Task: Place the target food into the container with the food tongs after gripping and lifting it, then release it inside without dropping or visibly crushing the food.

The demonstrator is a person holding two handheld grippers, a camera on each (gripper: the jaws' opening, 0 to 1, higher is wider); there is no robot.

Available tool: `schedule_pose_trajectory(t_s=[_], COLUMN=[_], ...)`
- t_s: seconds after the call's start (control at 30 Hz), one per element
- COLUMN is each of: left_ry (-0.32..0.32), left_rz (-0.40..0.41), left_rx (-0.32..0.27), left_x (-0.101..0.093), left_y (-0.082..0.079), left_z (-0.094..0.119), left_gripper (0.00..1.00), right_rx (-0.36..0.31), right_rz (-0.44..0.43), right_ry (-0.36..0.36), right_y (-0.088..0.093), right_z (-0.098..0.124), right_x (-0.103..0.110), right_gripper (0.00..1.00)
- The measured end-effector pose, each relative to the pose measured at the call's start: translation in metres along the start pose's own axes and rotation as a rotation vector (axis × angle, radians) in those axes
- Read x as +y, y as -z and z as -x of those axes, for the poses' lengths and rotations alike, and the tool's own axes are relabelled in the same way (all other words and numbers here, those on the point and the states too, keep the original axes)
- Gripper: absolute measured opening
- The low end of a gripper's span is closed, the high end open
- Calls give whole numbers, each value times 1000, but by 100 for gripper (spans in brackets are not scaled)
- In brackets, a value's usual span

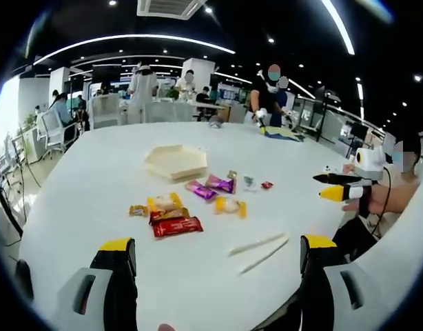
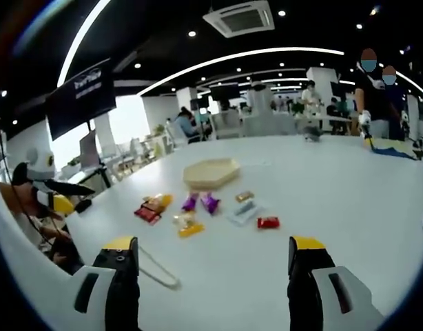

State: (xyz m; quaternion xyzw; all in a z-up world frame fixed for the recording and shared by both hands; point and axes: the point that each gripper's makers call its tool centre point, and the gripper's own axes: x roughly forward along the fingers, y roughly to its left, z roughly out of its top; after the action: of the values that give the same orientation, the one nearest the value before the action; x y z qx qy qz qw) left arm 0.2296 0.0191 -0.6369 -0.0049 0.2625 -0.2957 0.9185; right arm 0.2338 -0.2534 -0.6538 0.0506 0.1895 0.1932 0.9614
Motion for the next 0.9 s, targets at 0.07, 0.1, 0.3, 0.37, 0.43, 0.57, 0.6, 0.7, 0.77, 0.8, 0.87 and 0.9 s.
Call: schedule_pose_trajectory(t_s=[0.07,0.1,0.3,0.37,0.43,0.57,0.6,0.7,0.77,0.8,0.87,0.9], left_ry=[0,1,12,9,5,0,-1,-1,-1,-1,2,4], left_rz=[13,20,4,0,1,-10,-15,-13,-11,-11,-15,-18], left_rx=[-5,-9,-14,-21,-23,-22,-22,-26,-31,-31,-30,-28], left_x=[-2,-3,-7,-5,-4,-3,-3,-4,-5,-6,-8,-9], left_y=[0,0,-2,-3,-3,-3,-2,-2,-2,-2,-1,0], left_z=[0,0,2,3,4,4,5,6,6,5,3,3], left_gripper=[99,99,99,99,99,99,99,99,99,99,99,99], right_rx=[16,20,16,15,17,12,12,12,12,11,9,10], right_rz=[9,13,24,30,37,39,43,40,37,36,37,40], right_ry=[-6,-9,-16,-17,-18,-15,-14,-12,-11,-14,-18,-19], right_y=[4,5,1,0,1,-1,-1,0,0,0,0,0], right_z=[1,1,3,4,5,9,10,12,12,13,13,13], right_x=[2,4,6,6,5,4,4,3,4,5,7,7], right_gripper=[91,91,91,91,91,91,91,91,91,91,91,91])
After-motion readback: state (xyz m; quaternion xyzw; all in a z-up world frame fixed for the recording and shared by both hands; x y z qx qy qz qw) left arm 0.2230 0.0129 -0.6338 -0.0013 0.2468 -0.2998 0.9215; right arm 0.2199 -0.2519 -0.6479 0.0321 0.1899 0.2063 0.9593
